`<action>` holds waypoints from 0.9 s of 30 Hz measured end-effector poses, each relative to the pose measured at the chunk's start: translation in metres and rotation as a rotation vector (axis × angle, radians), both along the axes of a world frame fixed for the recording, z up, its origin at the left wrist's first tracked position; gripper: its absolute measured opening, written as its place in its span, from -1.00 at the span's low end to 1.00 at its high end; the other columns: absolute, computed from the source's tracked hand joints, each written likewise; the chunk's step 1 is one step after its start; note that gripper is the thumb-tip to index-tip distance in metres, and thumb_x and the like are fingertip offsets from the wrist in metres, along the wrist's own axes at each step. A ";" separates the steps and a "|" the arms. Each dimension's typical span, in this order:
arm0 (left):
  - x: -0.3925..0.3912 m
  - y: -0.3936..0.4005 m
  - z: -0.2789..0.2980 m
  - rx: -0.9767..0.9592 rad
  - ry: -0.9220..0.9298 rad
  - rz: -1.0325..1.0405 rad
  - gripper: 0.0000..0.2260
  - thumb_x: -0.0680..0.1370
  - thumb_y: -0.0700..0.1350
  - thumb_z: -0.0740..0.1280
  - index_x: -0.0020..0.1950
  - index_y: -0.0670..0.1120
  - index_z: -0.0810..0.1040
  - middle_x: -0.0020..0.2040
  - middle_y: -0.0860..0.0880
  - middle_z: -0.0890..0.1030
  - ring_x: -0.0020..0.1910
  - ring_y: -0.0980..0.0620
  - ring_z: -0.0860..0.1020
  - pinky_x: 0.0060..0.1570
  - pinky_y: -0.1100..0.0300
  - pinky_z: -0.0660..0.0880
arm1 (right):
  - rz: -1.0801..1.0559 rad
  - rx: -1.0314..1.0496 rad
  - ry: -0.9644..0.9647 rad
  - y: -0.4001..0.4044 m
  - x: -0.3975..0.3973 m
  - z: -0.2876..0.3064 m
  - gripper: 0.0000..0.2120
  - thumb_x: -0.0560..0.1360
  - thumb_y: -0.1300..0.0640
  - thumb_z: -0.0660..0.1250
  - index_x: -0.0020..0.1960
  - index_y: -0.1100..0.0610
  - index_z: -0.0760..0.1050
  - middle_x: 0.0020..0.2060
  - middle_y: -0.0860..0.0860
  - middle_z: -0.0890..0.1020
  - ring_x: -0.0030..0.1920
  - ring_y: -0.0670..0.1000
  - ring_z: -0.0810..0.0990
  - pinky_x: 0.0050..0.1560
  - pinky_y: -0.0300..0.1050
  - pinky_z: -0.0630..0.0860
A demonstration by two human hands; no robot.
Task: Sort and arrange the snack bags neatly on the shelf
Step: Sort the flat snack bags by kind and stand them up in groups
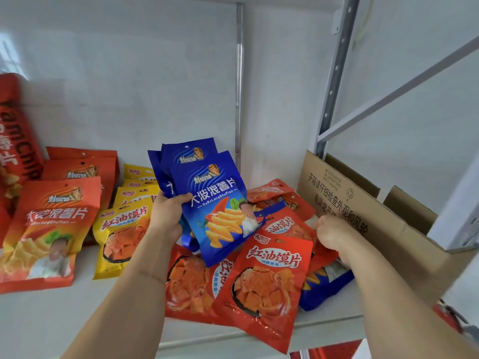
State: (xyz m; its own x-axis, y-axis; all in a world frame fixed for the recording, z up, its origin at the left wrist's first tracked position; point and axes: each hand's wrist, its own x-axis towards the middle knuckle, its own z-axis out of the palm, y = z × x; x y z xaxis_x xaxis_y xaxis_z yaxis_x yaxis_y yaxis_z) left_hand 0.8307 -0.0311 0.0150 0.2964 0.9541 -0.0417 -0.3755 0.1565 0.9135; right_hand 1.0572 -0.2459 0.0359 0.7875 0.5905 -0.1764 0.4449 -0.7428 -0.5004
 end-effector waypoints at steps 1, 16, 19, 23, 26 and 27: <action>0.000 0.001 -0.001 -0.001 0.000 0.006 -0.65 0.55 -0.27 0.41 0.31 -0.15 0.48 0.14 -0.13 0.69 0.04 -0.16 0.69 -0.08 -0.04 0.63 | -0.008 -0.020 -0.008 0.000 -0.001 0.000 -0.71 0.65 0.23 0.08 0.23 0.29 0.51 0.14 0.20 0.59 0.17 0.18 0.57 0.12 -0.06 0.51; 0.006 0.009 -0.002 -0.072 -0.055 0.017 -0.67 0.56 -0.23 0.41 0.29 -0.12 0.46 0.08 -0.07 0.68 0.00 -0.10 0.68 -0.21 0.04 0.60 | -0.095 0.113 0.343 0.021 0.029 -0.014 -0.75 0.53 0.15 0.37 0.13 0.28 0.60 -0.07 0.15 0.69 -0.10 0.12 0.65 -0.07 -0.07 0.59; 0.007 0.014 -0.001 -0.052 -0.061 -0.007 -0.67 0.56 -0.25 0.40 0.31 -0.13 0.47 0.07 -0.07 0.69 -0.03 -0.10 0.69 -0.24 0.07 0.60 | -0.083 0.144 0.319 0.029 0.030 -0.007 -0.77 0.59 0.20 0.29 0.16 0.31 0.59 -0.10 0.21 0.70 -0.09 0.19 0.69 -0.11 0.02 0.63; 0.010 0.022 -0.002 -0.044 -0.061 -0.029 -0.69 0.56 -0.24 0.41 0.29 -0.13 0.47 0.10 -0.11 0.70 0.00 -0.13 0.69 -0.12 -0.02 0.63 | -0.043 0.172 0.080 0.032 0.032 0.022 -0.74 0.59 0.19 0.29 0.23 0.26 0.56 0.18 0.18 0.61 0.19 0.17 0.57 0.16 -0.01 0.49; 0.013 0.027 -0.002 -0.043 -0.052 -0.046 -0.69 0.56 -0.25 0.40 0.29 -0.15 0.47 0.11 -0.14 0.70 0.02 -0.18 0.69 -0.02 -0.09 0.63 | -0.063 0.305 -0.051 0.032 0.038 0.045 -0.81 0.59 0.19 0.30 0.11 0.28 0.58 0.09 0.22 0.62 0.05 0.17 0.57 0.00 -0.02 0.49; 0.013 0.029 -0.003 -0.041 -0.048 -0.049 -0.69 0.56 -0.25 0.40 0.29 -0.14 0.47 0.12 -0.14 0.70 0.03 -0.18 0.69 -0.02 -0.09 0.63 | -0.069 0.372 -0.091 0.032 0.038 0.052 -0.83 0.59 0.18 0.29 0.05 0.27 0.57 0.03 0.23 0.63 -0.06 0.15 0.57 -0.09 -0.02 0.50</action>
